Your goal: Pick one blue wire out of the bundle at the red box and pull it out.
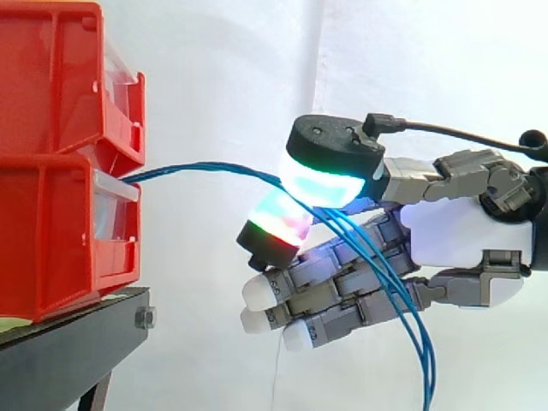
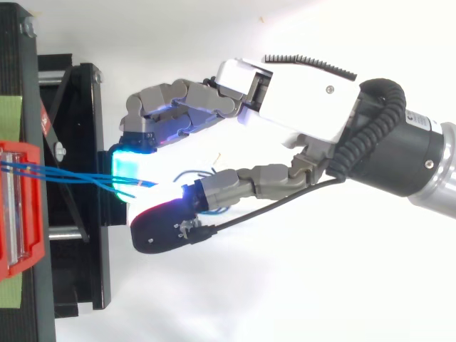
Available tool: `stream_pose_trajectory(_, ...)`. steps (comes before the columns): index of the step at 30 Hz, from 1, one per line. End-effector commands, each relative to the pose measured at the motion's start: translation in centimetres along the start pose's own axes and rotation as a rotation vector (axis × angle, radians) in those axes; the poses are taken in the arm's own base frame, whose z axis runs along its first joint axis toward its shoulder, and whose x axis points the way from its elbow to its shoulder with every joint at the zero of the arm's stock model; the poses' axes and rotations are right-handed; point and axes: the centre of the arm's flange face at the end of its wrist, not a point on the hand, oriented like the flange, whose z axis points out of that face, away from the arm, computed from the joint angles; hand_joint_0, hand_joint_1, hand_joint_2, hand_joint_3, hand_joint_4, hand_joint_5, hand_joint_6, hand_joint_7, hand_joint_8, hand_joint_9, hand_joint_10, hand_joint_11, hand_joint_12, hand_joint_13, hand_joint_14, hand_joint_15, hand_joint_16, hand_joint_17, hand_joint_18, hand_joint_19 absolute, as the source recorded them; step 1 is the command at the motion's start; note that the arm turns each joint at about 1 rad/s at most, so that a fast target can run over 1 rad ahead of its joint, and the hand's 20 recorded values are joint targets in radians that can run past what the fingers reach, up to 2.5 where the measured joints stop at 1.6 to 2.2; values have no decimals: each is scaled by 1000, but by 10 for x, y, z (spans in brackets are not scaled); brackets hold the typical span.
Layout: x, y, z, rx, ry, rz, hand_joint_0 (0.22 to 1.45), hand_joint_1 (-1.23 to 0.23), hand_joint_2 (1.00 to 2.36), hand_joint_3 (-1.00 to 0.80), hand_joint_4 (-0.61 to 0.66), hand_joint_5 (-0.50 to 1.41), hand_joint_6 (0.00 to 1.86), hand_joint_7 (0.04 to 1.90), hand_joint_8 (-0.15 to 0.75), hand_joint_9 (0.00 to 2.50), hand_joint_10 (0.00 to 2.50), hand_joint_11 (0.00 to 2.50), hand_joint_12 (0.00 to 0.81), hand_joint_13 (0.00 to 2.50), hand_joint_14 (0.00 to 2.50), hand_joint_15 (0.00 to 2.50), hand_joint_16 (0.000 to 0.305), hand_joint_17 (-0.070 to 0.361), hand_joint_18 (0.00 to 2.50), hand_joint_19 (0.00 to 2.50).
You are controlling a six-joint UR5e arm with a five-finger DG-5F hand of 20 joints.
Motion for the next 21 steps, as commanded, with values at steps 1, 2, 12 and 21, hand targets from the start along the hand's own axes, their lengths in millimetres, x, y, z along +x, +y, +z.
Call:
stream_pose_trajectory(1, 0, 0, 0, 0, -1, 1, 614, -845, 1001, -500, 262, -50, 526, 1318, 228, 1021, 21, 508, 343, 487, 12, 260, 53, 120, 363, 452)
stream_pose_trajectory(2, 0, -1, 0, 1, 0, 0, 616, -855, 1000, -499, 263, -59, 564, 1246, 226, 1017, 21, 518, 344, 487, 12, 265, 53, 120, 365, 452)
stream_pose_trajectory(12, 0, 0, 0, 0, 1, 1, 631, -956, 1000, -500, 250, -147, 864, 758, 235, 1012, 26, 698, 355, 511, 13, 291, 55, 123, 411, 436)
stream_pose_trajectory(21, 0, 0, 0, 0, 1, 1, 547, -562, 1000, -500, 324, -44, 502, 1254, 223, 1003, 19, 411, 352, 508, 12, 278, 56, 125, 378, 486)
